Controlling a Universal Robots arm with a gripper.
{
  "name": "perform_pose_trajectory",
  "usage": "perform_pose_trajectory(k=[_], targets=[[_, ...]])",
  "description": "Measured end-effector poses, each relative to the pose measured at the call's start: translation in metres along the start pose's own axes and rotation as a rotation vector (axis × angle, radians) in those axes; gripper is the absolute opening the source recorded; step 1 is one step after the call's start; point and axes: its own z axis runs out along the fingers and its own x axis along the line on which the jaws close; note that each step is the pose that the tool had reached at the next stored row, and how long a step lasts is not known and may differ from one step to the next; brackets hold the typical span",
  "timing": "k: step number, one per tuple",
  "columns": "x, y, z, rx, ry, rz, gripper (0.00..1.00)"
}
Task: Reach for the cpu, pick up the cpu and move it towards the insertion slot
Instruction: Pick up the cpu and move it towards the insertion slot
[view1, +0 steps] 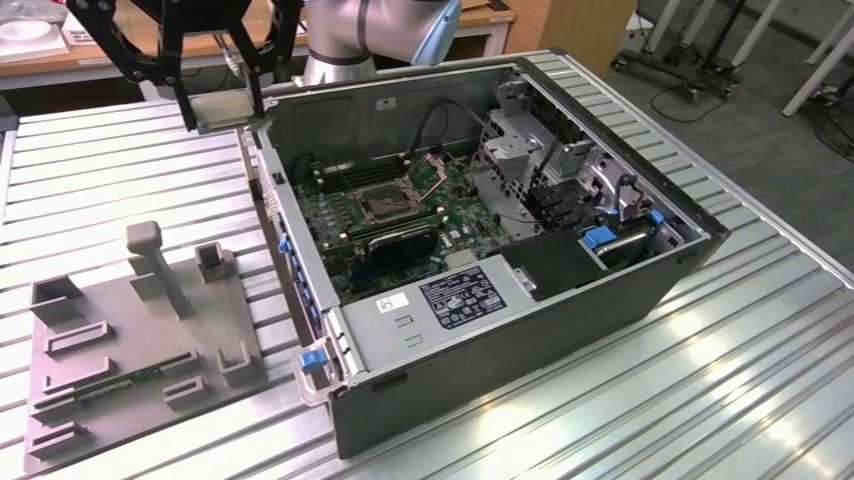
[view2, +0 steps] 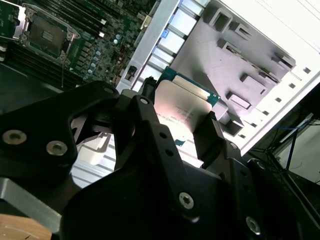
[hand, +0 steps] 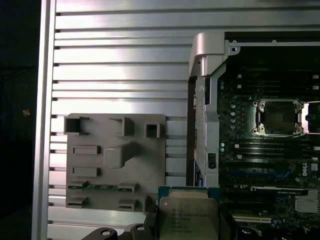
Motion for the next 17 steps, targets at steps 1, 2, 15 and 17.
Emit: perform_pose_trajectory(k=[1,2,15,17], targets=[[-0.0002,0.0,0.0,-0.0001,0.0,0.0,0.55],[-0.0004,0.0,0.0,0.0,0.0,0.0,0.55],[-0.0033,-0.0001,0.0005,-0.0001,0.0,0.0,0.55],[-0.0037,-0.0001,0.0006,-0.0001,0.0,0.0,0.55]])
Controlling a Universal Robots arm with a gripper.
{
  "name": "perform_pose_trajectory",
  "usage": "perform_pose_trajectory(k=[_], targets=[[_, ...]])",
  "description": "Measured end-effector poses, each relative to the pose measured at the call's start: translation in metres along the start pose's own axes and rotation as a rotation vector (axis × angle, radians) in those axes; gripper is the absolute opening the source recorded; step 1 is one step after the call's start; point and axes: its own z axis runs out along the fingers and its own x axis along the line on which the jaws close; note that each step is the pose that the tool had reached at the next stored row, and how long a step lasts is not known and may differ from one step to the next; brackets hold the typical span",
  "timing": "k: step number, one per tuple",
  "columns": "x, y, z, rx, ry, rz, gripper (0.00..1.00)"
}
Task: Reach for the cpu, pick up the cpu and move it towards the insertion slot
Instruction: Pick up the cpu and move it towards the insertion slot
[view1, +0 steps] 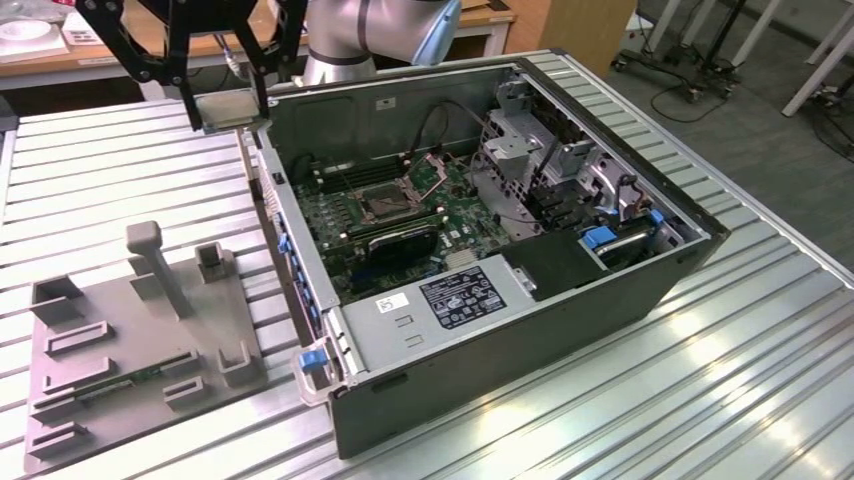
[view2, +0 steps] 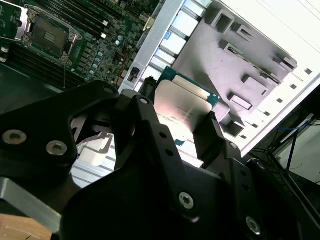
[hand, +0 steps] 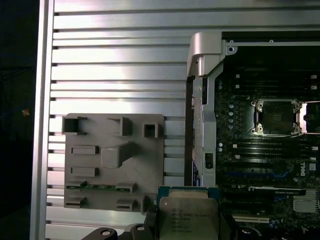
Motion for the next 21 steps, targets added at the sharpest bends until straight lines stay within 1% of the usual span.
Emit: perform_pose_trajectory(k=[11,21], targets=[[-0.0029,0.0,0.0003,0.0001,0.0001,0.0,0.55],[-0.0104,0.0006,0.0013,0.0,0.0,0.0,0.55]])
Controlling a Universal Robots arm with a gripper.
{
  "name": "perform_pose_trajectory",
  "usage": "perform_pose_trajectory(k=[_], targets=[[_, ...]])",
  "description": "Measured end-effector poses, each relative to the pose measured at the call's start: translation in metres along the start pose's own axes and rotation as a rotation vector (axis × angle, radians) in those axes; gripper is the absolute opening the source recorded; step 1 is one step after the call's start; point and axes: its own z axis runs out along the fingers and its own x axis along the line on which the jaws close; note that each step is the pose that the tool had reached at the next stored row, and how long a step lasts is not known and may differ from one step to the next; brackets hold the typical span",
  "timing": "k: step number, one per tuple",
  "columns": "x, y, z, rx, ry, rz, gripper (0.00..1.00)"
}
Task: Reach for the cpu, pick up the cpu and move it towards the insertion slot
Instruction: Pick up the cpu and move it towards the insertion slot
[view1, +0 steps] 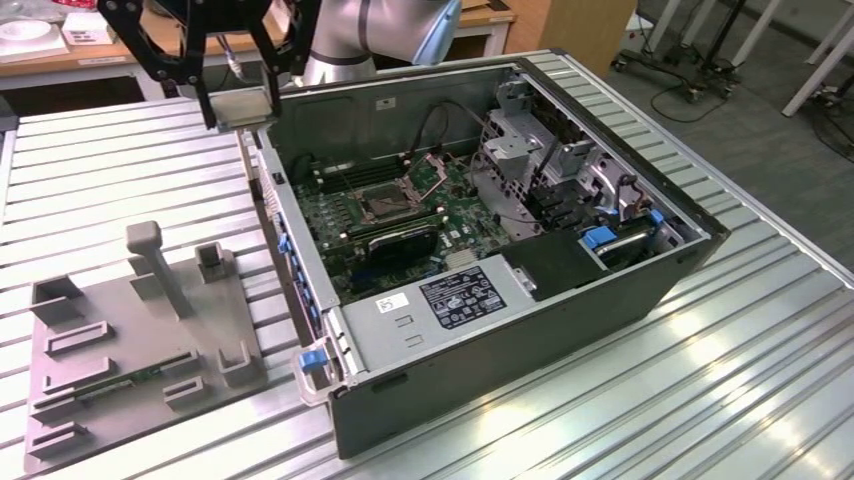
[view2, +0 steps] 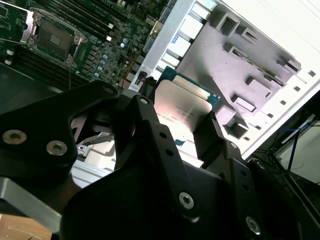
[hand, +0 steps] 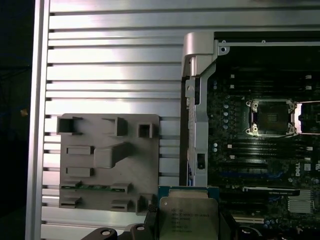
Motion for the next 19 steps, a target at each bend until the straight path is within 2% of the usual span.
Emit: perform_pose_trajectory(k=[19], targets=[[-0.0045,-0.0001,0.0006,0.0,0.0,0.0,0.55]])
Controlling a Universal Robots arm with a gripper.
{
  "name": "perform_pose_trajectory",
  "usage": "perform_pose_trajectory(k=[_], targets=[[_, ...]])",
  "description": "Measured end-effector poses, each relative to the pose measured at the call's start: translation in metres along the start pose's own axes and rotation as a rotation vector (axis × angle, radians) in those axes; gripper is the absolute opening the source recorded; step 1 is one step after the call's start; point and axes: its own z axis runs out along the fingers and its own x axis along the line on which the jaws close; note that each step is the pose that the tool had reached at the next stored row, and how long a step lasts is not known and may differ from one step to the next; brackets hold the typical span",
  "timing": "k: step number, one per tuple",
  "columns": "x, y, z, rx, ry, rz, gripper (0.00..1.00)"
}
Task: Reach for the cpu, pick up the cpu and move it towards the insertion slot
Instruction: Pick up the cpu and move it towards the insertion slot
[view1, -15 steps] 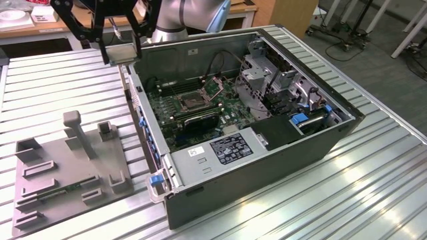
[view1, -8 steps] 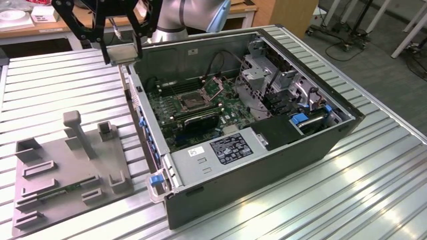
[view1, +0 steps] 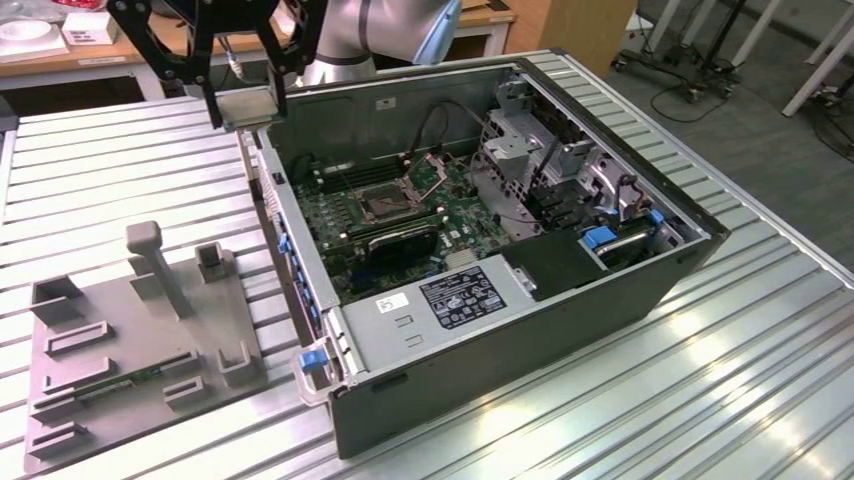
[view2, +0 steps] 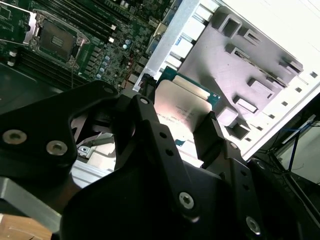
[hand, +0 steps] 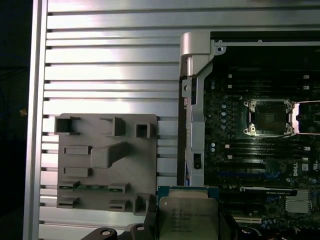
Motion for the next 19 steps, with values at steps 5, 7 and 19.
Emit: perform_pose_trajectory(k=[5,7,19], targets=[[-0.0012,0.0,0.0001,0.0001,0.0001,0.0,0.55],[-0.0017,0.0,0.0002,0.0001,0.0001,0.0,0.55],[-0.0048,-0.0001,0.0005,0.0001,0.0001,0.0,0.55]])
